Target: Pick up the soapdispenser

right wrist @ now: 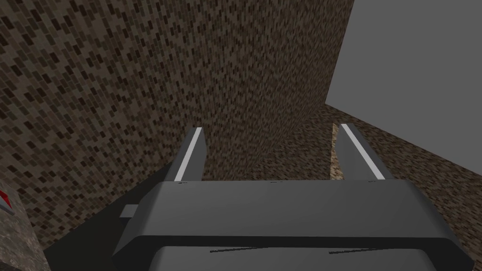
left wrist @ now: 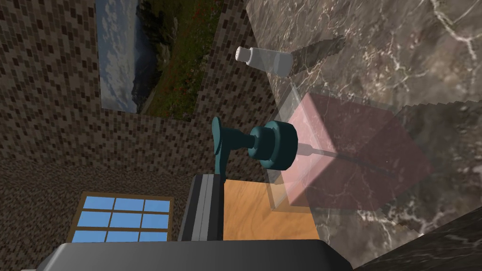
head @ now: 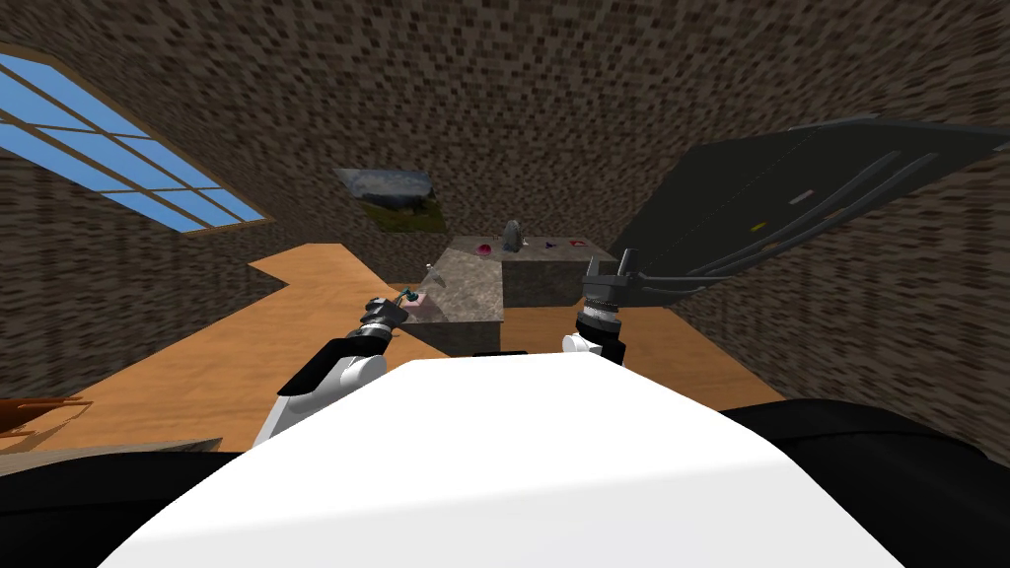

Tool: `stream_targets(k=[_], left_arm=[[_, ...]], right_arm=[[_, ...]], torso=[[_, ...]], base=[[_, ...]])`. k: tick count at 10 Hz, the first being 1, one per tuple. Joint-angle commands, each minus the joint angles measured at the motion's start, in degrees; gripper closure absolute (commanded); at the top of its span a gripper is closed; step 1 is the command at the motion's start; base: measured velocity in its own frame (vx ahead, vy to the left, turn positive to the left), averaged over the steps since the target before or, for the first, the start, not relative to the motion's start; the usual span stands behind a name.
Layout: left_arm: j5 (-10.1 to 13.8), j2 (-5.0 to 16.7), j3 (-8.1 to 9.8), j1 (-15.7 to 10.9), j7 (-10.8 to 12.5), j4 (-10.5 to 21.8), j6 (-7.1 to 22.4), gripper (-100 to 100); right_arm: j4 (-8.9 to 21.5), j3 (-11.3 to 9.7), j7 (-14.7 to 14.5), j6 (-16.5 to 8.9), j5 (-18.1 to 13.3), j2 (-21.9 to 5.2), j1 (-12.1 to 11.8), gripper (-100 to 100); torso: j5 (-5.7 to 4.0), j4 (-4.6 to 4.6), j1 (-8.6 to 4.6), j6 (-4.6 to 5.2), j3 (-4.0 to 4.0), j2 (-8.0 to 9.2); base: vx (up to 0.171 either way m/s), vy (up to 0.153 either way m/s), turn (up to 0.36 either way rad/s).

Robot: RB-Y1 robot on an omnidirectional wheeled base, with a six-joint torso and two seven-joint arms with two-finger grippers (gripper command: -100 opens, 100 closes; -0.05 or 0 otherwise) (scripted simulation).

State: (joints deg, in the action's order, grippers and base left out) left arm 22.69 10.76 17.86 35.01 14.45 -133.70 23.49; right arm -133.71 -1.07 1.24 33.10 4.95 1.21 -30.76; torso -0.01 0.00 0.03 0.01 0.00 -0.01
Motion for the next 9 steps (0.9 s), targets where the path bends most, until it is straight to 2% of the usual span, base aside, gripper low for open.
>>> stream_targets(k=[1, 2, 5, 9], left_arm=[[0.0, 0.0, 0.0, 0.0, 0.0, 0.0, 0.0, 0], [1.3, 2.0, 1.42, 1.0, 0.7, -0.1, 1.5, -100], [3.3, 5.4, 3.85, 2.7, 1.9, -0.5, 4.1, -100], [6.7, 11.4, 8.48, 5.6, 4.2, -1.4, 8.6, -100]], right_arm=[[0.0, 0.0, 0.0, 0.0, 0.0, 0.0, 0.0, 0], [0.0, 0.0, 0.0, 0.0, 0.0, 0.0, 0.0, 0], [0.0, 0.0, 0.0, 0.0, 0.0, 0.0, 0.0, 0], [0.0, 0.0, 0.0, 0.0, 0.0, 0.0, 0.0, 0]], torso=[[0.0, 0.0, 0.0, 0.0, 0.0, 0.0], [0.0, 0.0, 0.0, 0.0, 0.0, 0.0], [0.03, 0.06, 0.15, 0.02, 0.16, 0.28], [0.03, 0.09, 0.15, 0.01, 0.24, 0.41]], base=[[0.0, 0.0, 0.0], [-0.033, 0.018, -0.117], [-0.072, 0.032, -0.163], [-0.099, 0.032, -0.164]])
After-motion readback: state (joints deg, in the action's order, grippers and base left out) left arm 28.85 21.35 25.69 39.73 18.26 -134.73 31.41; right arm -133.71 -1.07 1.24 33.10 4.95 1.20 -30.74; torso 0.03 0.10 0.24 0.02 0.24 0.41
